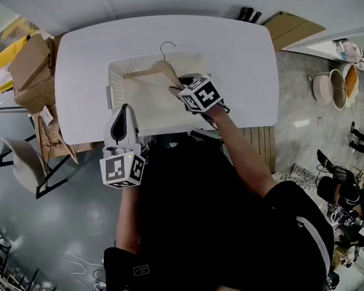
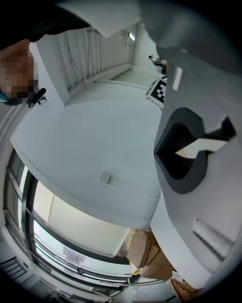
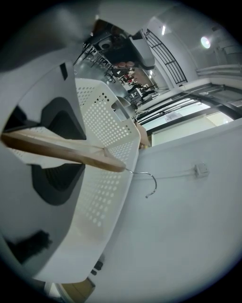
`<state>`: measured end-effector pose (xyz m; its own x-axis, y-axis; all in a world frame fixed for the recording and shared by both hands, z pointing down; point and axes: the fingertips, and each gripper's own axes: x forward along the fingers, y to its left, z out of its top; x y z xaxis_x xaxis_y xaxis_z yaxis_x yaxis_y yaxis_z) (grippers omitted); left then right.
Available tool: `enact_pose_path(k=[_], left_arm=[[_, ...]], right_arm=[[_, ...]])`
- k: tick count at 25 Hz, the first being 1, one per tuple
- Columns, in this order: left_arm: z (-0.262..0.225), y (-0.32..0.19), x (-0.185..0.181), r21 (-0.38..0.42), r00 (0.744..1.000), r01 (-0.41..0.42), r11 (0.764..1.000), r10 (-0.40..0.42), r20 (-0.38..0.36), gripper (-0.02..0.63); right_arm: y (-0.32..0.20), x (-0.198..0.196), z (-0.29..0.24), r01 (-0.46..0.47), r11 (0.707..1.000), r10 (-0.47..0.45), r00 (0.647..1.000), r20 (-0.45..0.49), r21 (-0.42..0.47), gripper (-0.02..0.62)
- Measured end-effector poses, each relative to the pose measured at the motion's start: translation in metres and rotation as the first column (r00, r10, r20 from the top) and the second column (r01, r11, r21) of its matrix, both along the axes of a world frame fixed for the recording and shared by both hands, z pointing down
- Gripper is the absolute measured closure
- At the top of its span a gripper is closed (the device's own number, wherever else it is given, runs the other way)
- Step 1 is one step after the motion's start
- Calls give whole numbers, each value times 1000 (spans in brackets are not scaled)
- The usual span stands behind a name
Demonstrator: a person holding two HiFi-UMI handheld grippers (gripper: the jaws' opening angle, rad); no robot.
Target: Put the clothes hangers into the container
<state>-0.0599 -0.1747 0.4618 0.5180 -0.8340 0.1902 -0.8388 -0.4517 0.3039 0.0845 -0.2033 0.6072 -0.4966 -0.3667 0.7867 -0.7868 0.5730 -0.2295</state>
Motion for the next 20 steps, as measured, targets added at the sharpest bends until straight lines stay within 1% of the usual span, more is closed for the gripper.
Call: enact_pose_path(k=[20], left_arm=[[0, 2, 2, 1, 1000, -3, 1000, 3, -3, 603]], right_arm=[[0, 4, -7, -27, 1000, 27, 1000, 10, 9, 419]])
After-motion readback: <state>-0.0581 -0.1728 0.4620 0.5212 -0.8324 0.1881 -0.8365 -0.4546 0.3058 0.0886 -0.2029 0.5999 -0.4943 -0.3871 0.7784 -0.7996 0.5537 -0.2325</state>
